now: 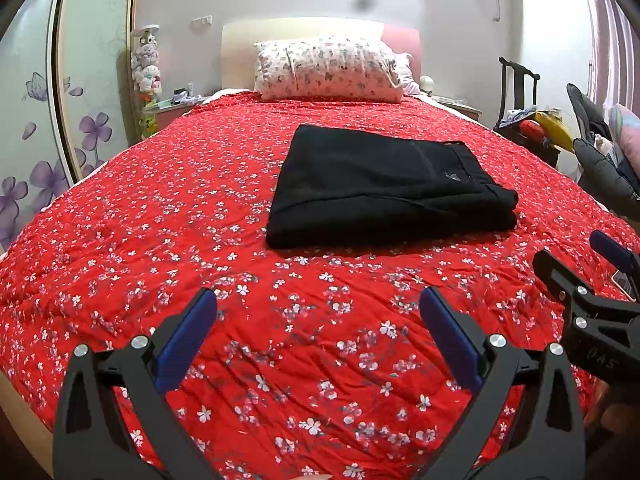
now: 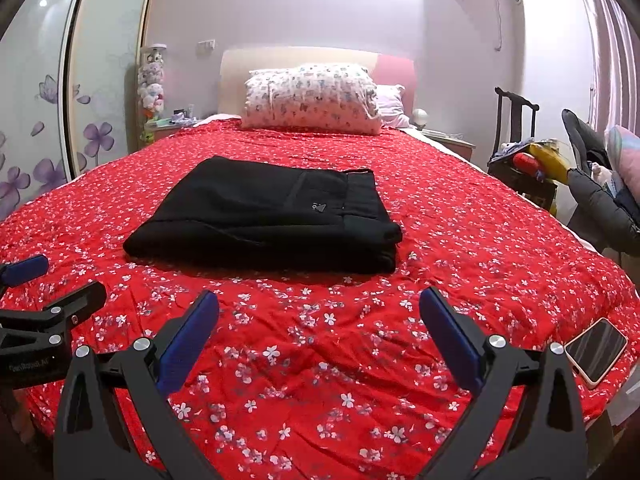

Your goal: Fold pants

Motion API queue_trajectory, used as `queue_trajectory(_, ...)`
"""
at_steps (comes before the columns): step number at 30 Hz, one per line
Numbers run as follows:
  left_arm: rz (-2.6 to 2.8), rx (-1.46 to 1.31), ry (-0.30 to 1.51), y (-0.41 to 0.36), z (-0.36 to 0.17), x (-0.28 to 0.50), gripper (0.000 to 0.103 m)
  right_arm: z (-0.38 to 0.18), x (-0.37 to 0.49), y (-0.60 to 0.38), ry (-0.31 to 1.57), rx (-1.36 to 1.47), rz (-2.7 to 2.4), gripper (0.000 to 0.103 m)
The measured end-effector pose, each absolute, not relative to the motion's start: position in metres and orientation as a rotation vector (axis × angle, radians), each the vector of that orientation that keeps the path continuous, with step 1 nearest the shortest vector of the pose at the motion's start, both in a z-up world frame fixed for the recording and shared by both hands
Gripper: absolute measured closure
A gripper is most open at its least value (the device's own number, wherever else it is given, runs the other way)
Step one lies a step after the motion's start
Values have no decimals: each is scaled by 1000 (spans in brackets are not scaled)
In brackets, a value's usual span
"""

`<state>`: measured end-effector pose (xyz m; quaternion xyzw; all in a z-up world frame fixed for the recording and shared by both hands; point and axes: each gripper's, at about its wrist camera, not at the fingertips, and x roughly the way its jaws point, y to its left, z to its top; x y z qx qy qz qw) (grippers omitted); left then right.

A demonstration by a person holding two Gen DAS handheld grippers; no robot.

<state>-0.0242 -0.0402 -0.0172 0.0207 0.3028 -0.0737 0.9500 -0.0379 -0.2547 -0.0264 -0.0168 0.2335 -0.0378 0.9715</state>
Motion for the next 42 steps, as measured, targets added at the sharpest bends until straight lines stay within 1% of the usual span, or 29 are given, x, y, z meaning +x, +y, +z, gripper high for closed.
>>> queue_trajectory(42, -149, 47, 619, -41, -20, -25, 2, -26, -38, -256, 475, -33, -76, 1)
